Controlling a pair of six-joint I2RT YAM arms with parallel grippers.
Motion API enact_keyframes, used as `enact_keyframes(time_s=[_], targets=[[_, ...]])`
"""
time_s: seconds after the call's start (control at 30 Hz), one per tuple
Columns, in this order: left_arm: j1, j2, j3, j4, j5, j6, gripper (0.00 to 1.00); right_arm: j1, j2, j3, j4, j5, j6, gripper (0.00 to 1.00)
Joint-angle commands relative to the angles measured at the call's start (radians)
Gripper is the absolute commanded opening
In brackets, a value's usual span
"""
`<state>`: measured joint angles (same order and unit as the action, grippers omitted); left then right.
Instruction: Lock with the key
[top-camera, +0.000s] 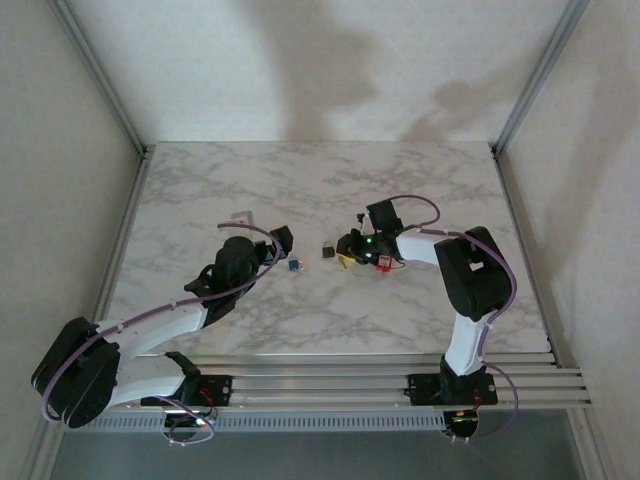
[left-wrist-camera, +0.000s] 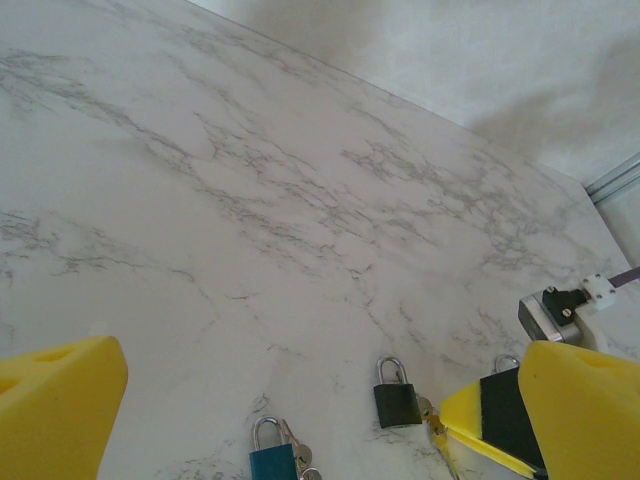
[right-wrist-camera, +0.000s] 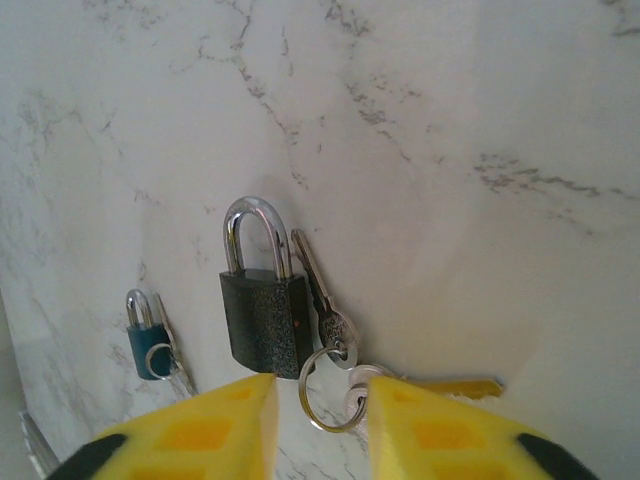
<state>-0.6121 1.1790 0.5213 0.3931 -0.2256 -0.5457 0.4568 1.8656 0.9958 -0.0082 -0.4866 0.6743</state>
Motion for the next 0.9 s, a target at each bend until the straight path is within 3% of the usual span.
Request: enact_keyframes(time_s=[0.0,0.3,0.6,0.87], targets=[[-0.005,0.001,0.0,0.008,-0.012,0.01,1.0,0.007,-0.059,0.035,-0.051,0.019,-0.035,0.36],[-0.005,-0.002,-0.001,0.009,-0.008,0.009,1.0,0.009,-0.198,0.032,-0.14,0.07,-0.083,0.63],[-0.007,-0.004,0.007,-0.004,-0.001,0.008,1.0,0.017,-0.408,-0.006,-0.31,0.252,-0.126,0.99],[-0.011,-0.009,0.007,-0.007,0.002,0.004,1.0,0.022,-0.512,-0.037,-0.478,0.479,-0.097,0.99]])
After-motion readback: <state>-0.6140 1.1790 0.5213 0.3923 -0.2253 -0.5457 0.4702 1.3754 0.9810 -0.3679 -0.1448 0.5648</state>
